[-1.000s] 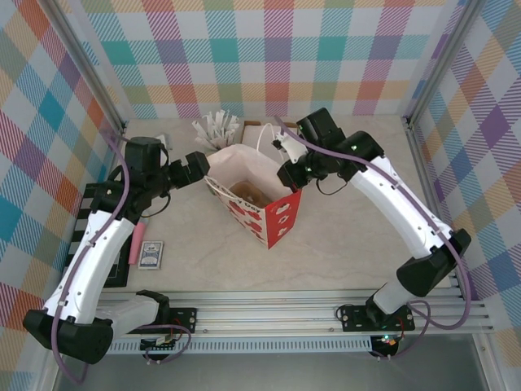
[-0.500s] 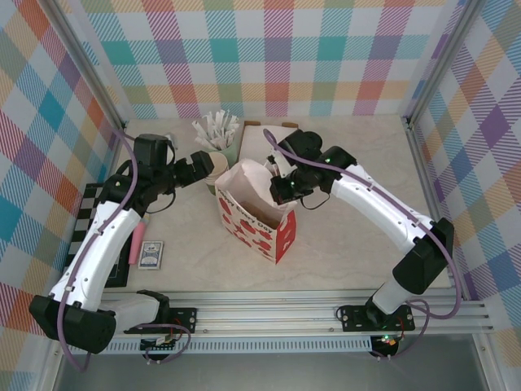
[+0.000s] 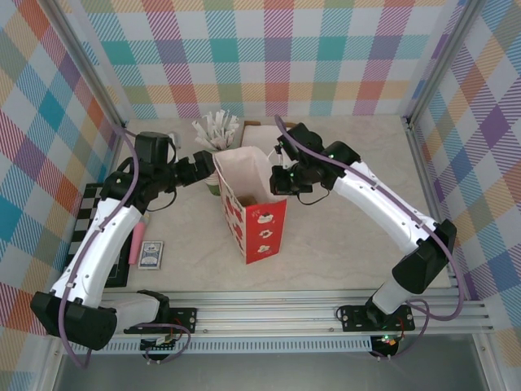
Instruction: Pack the takeout coffee
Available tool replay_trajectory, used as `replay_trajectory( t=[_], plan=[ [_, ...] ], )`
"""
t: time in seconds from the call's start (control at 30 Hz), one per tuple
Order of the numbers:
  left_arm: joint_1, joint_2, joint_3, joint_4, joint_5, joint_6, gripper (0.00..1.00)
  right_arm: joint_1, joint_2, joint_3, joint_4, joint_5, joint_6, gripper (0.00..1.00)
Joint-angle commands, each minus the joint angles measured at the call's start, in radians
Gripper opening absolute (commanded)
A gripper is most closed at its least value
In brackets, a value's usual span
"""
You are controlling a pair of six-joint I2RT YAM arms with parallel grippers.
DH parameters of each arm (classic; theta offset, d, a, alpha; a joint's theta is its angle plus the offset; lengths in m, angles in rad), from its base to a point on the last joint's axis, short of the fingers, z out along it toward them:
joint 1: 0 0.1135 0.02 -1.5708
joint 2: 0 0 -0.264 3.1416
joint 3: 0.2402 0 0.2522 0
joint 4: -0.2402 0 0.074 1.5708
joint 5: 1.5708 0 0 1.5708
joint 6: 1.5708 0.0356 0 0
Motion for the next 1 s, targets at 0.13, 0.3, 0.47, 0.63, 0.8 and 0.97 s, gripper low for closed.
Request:
replay_trajectory(
  t=[0.13, 0.3, 0.47, 0.63, 0.8, 0.97],
  plan=[
    [-0.001, 0.013, 0.026, -0.013, 0.064, 0.038, 1.0, 0.02, 0.065, 0.055, -0.072, 0.019, 0.042, 0.13],
    [-0.001, 0.024, 0.023, -0.019, 0.058, 0.04, 1.0, 0.047, 0.09, 0.048, -0.004, 0.023, -0.026, 0.13],
    [-0.001, 0.013, 0.016, -0.019, -0.003, 0.018, 1.0, 0.05, 0.102, 0.072, -0.01, 0.069, -0.034, 0.12],
    [-0.001, 0.01, 0.008, -0.002, -0.028, -0.011, 1.0, 0.049, 0.104, 0.076, 0.011, 0.066, -0.032, 0.12],
    [-0.001, -0.002, 0.0, -0.001, -0.054, -0.026, 1.0, 0.05, 0.113, 0.088, 0.035, 0.043, -0.038, 0.12],
    [-0.001, -0.014, -0.001, -0.001, -0.066, -0.025, 1.0, 0.049, 0.122, 0.092, 0.031, 0.043, -0.028, 0.13]
  ],
)
